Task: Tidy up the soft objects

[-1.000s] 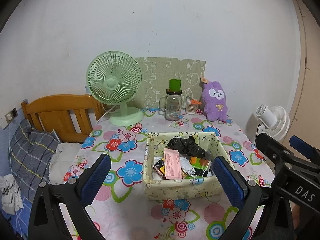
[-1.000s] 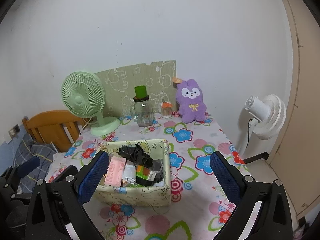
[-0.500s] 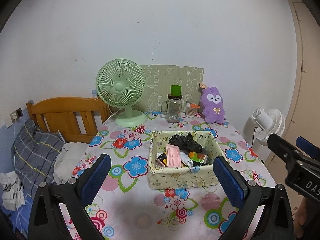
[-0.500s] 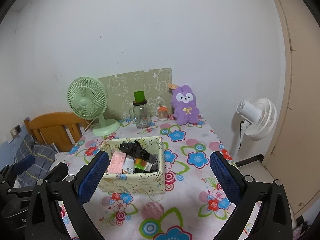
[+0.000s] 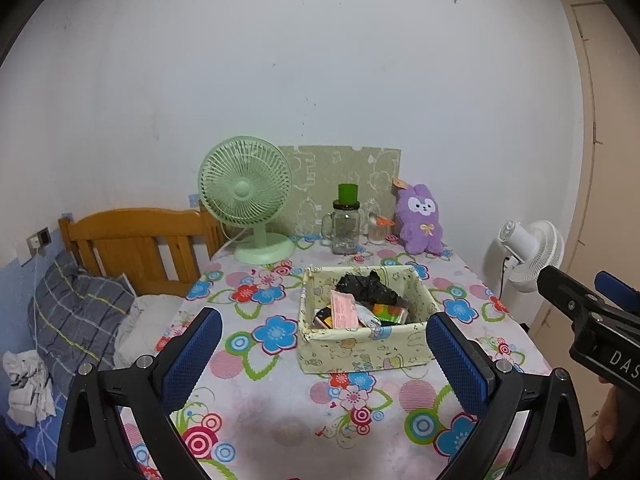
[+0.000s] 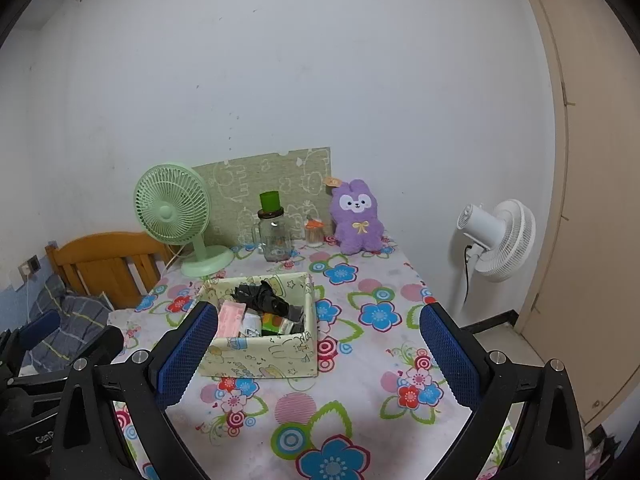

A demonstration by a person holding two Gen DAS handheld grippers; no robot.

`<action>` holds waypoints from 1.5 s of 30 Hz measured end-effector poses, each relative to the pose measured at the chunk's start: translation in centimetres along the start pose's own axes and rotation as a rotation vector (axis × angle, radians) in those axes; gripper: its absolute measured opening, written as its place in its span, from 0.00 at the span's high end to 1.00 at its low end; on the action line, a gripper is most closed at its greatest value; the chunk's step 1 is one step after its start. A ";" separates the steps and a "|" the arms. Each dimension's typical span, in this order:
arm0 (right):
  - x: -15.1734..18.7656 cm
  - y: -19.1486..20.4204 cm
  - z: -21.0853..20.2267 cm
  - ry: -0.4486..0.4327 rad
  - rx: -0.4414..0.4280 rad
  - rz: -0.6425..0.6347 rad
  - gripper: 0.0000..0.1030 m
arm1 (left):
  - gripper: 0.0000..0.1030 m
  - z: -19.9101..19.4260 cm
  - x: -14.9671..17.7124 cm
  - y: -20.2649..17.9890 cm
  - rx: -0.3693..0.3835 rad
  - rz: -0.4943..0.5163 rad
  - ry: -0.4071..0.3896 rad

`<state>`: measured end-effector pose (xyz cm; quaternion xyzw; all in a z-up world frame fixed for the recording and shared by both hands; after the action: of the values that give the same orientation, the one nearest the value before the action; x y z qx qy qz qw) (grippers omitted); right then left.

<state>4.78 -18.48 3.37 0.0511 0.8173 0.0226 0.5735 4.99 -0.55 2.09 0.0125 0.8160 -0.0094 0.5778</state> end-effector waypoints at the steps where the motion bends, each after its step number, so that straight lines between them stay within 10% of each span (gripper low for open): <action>1: 0.0 0.0 0.0 -0.001 -0.001 -0.002 0.01 | 0.00 -0.1 0.0 0.0 0.004 -0.002 -0.001; 45: 0.3 0.5 0.0 0.008 -0.012 -0.009 0.01 | 0.00 -0.2 0.1 0.5 0.007 -0.022 0.006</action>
<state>4.73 -17.98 3.17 0.0436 0.8196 0.0252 0.5707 4.77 -0.01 2.10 0.0055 0.8177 -0.0186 0.5753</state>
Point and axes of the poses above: each gripper's, at about its wrist camera, not at the fingertips, and z roughly the way its jaws point, y to its left, x to its underside, the point moved 6 cm from there along z, roughly the way its jaws point, and after that the axes turned 5 degrees about -y, right-handed, at the moved point
